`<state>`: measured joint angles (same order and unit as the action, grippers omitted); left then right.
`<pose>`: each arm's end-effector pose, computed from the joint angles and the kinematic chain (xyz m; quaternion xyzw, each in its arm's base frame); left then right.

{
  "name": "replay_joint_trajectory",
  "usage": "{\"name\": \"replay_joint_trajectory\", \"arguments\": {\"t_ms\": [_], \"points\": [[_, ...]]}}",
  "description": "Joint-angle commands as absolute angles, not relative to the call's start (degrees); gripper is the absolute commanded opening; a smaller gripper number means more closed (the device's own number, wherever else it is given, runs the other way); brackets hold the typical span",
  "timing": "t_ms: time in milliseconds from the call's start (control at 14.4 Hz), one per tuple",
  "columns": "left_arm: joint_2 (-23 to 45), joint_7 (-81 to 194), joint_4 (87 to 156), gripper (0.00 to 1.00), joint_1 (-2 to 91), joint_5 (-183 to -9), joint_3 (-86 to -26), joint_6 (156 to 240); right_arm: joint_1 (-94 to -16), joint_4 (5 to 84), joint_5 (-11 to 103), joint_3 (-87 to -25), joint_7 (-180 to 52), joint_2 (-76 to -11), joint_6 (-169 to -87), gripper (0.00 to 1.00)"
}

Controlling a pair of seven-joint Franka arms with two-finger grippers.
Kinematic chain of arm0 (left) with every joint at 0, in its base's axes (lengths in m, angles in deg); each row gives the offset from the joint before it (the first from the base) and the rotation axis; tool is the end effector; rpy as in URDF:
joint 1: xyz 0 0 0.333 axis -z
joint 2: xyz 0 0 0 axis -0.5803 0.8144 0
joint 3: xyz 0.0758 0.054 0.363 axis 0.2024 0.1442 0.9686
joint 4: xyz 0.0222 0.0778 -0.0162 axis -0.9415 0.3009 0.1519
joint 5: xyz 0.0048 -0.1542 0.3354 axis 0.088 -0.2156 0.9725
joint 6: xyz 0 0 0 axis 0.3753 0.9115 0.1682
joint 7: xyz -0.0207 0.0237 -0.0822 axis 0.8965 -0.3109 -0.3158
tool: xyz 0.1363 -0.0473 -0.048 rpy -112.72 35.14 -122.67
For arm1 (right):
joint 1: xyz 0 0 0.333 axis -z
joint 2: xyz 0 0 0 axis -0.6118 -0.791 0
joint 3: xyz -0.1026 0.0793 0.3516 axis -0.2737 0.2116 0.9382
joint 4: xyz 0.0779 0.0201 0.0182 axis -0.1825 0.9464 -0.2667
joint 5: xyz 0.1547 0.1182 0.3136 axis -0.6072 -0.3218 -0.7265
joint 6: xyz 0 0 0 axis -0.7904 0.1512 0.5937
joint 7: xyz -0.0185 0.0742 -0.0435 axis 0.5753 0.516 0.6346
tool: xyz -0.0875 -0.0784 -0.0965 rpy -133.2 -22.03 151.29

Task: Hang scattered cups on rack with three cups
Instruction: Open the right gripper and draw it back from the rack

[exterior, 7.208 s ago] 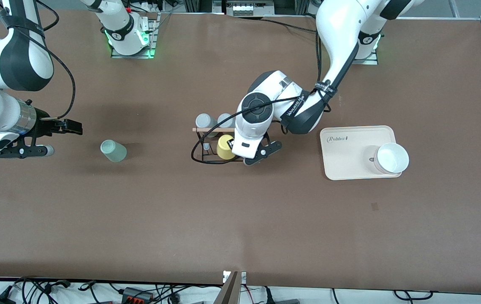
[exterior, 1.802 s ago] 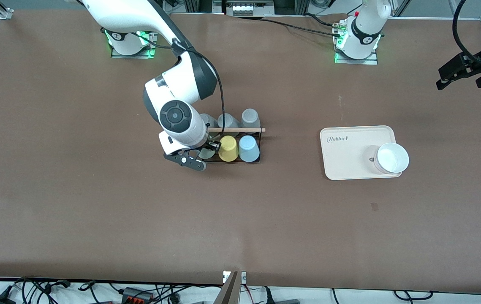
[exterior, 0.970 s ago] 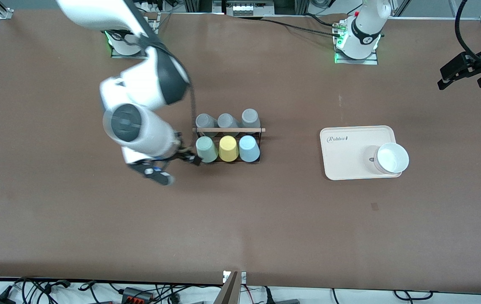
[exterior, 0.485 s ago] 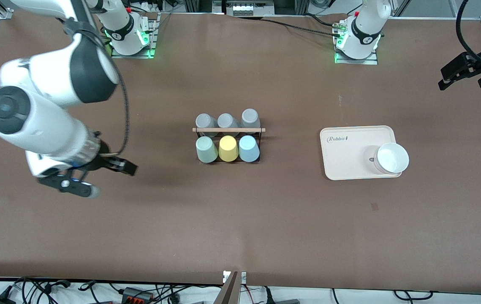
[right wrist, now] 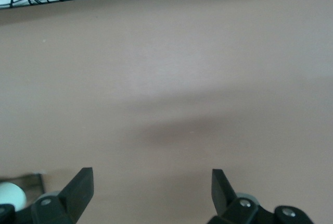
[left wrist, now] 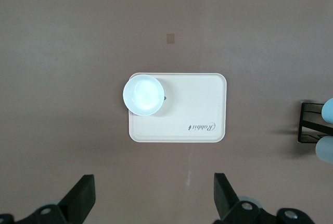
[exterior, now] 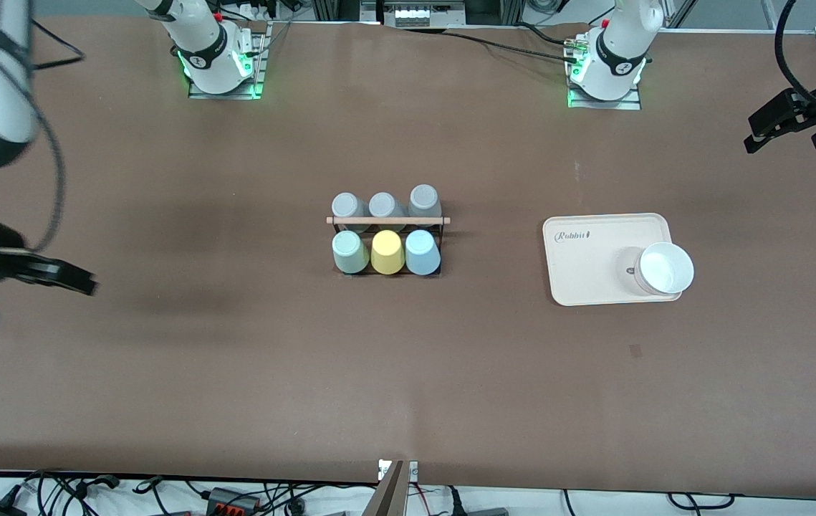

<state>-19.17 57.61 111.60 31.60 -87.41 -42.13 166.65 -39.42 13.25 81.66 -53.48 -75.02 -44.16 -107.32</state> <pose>0.4927 -0.0082 0.6757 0.9991 0.0407 0.0074 0.0014 0.6858 -0.0057 0.5691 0.9975 -0.0634 0.0299 0.0013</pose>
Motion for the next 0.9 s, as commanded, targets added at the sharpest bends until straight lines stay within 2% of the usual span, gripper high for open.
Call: {"name": "replay_joint_trajectory", "arguments": {"t_ms": [0,347,693,832], "points": [[-18.69,58.12,110.45,1.0,31.51,-87.11,-42.08,166.59,-37.02,18.91,82.42,-51.58,-68.16,-38.88,-108.97,1.0],[-18.61,58.12,110.45,1.0,31.51,-87.2,-42.08,166.59,-36.4,20.66,82.59,-51.93,-67.7,-36.68,-105.55,1.0],[-18.34,58.12,110.88,1.0,31.43,-87.2,-42.08,166.59,-35.96,37.42,83.56,-52.1,-65.25,-26.15,-113.0,1.0],[-18.17,58.12,110.89,1.0,31.43,-87.19,-42.08,166.42,-36.22,41.14,83.56,-52.02,-65.42,-23.33,-113.72,1.0]]}}
